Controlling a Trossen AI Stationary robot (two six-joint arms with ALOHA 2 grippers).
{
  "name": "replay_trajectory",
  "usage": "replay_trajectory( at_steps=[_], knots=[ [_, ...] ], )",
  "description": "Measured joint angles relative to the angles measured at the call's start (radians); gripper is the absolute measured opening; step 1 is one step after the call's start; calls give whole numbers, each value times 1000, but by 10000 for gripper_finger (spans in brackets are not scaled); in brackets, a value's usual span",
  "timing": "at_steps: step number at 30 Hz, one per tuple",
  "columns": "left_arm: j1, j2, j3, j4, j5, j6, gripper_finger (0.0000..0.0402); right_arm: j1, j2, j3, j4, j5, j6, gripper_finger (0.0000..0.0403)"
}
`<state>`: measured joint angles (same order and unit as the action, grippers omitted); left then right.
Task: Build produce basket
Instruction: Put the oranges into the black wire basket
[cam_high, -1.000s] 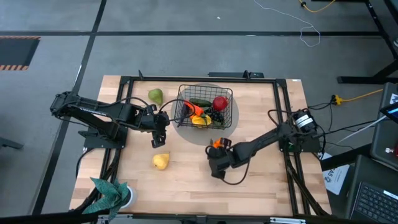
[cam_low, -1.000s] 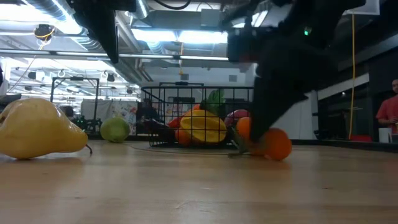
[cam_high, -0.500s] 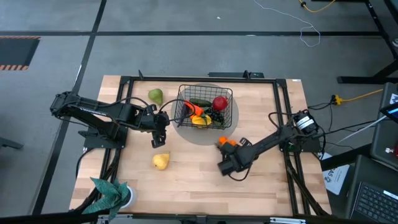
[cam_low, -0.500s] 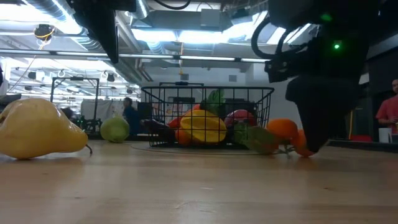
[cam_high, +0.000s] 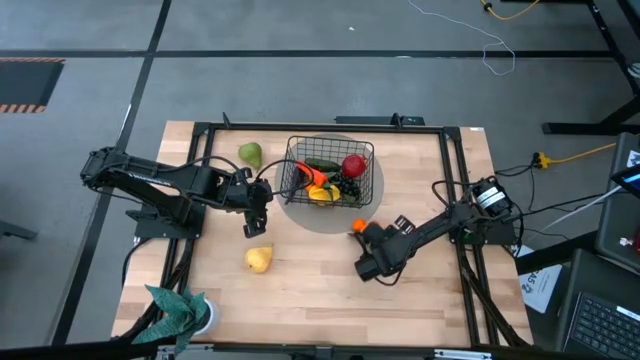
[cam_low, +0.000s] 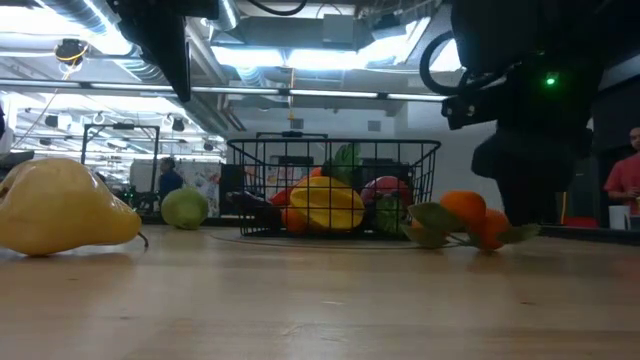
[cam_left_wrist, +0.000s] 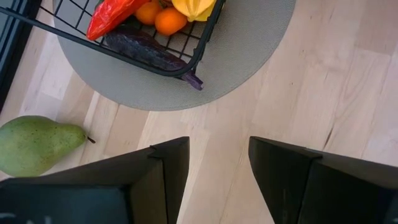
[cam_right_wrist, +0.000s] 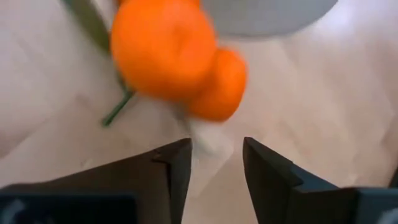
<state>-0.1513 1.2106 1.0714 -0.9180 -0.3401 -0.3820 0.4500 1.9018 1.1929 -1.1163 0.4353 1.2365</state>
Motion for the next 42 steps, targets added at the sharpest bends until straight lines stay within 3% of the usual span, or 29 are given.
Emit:
replay_trajectory(
  at_steps=[3, 7, 16, 21, 24, 30, 35, 42],
  knots=[
    [0, 0, 0, 0, 0, 0, 154, 3, 0, 4, 35, -98, 16, 130],
    [0, 0, 0, 0, 0, 0, 154, 8, 0, 4, 46, -93, 8, 130],
    [0, 0, 0, 0, 0, 0, 154, -44, 0, 5, 26, 121, 0, 129],
    [0, 0, 0, 0, 0, 0, 154, -83, 0, 5, 10, 156, -3, 129],
    [0, 0, 0, 0, 0, 0, 154, -93, 0, 5, -23, 109, 20, 129],
    [0, 0, 0, 0, 0, 0, 154, -82, 0, 5, -58, -97, 123, 129],
    [0, 0, 0, 0, 0, 0, 154, -53, 0, 5, 87, -181, 117, 129],
    [0, 0, 0, 0, 0, 0, 154, -42, 0, 5, 202, -59, 94, 129]
  ],
)
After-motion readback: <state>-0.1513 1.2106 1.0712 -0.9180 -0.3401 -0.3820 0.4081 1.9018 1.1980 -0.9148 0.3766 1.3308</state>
